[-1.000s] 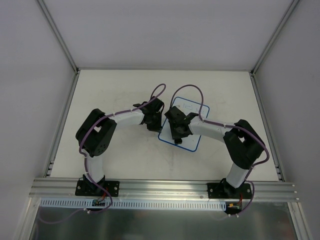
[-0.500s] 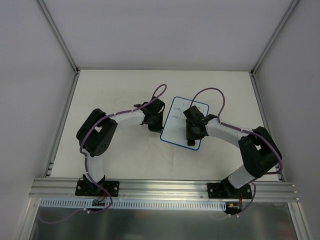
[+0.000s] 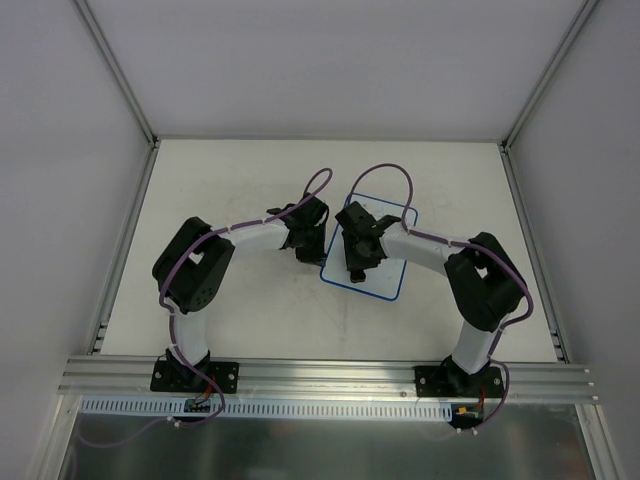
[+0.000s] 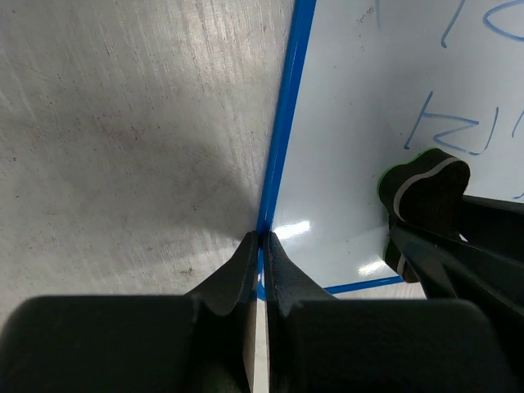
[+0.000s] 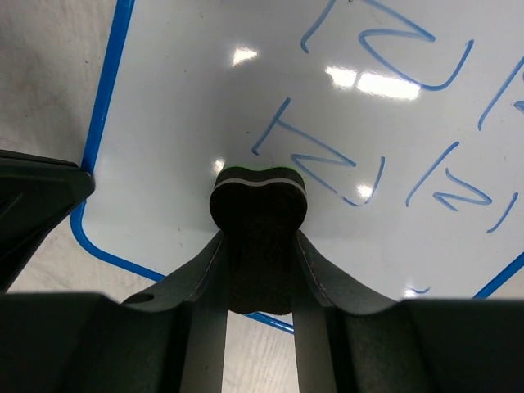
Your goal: Erase the whiteboard
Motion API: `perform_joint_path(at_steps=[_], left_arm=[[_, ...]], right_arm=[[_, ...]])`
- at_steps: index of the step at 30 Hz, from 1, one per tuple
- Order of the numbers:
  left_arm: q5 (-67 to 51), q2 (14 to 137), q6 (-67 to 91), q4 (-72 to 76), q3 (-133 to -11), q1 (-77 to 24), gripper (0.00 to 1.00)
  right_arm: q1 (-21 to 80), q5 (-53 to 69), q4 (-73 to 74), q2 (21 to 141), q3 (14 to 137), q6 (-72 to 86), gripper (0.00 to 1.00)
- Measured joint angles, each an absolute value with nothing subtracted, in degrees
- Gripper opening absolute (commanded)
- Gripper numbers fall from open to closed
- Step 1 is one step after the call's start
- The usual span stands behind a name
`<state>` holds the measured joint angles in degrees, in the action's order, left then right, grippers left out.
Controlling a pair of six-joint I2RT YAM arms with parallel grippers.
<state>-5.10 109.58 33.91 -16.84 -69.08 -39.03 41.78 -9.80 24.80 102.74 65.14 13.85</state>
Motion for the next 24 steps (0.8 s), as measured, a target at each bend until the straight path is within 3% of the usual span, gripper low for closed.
perform_joint_path(at_steps=[13, 24], left_arm=[[-5.10, 109.25, 34.00, -16.21, -68.51, -38.94, 0.00], [-5.02, 108.29, 34.39, -14.83, -66.92, -38.89, 0.00]], right_arm=[[29.34, -7.14, 17.47, 88.33, 47.81, 20.51, 0.00], [29.08, -8.51, 19.46, 87.24, 47.00, 24.40, 0.00]])
